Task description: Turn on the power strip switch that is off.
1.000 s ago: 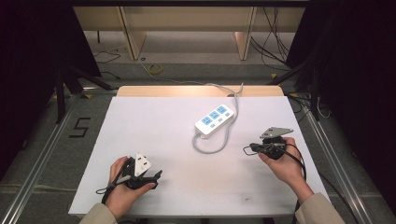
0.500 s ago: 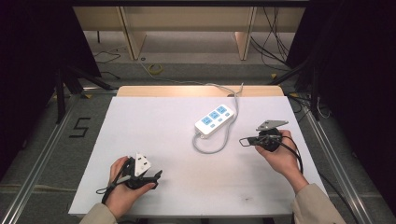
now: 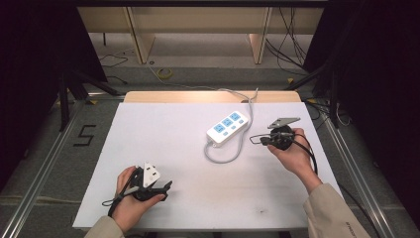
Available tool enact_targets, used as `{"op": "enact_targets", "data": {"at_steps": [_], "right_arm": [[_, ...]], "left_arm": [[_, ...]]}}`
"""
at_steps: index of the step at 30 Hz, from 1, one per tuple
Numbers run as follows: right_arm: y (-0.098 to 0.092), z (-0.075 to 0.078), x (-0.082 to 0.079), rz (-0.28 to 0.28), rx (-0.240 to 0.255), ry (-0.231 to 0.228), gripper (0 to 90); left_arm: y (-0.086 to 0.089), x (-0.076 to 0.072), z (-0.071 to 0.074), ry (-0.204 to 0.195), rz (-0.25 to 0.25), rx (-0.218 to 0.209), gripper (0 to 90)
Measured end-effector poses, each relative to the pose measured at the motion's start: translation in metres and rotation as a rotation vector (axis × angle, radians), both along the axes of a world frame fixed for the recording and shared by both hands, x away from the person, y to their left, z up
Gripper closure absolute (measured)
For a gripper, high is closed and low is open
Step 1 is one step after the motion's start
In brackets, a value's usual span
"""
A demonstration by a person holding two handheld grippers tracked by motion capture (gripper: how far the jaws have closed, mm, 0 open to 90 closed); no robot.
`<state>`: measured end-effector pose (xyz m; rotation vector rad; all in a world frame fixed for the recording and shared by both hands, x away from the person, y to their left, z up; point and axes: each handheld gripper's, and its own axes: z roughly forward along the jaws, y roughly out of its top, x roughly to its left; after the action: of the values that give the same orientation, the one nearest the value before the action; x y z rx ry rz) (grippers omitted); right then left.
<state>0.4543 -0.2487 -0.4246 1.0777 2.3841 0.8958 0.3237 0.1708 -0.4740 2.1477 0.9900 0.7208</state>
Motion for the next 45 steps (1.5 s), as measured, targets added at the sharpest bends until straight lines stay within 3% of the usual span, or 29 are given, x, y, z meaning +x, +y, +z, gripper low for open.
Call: {"op": "enact_targets", "data": {"at_steps": [24, 45], "right_arm": [[0.018, 0.004, 0.037, -0.012, -0.012, 0.004, 90.0], [0.026, -0.004, 0.061, -0.033, -0.018, 0.023, 90.0]], "left_arm": [[0.0, 0.0, 0.0, -0.003, 0.0, 0.002, 23.8], [0.0, 0.0, 0.0, -0.007, 0.001, -0.001, 23.8]]}}
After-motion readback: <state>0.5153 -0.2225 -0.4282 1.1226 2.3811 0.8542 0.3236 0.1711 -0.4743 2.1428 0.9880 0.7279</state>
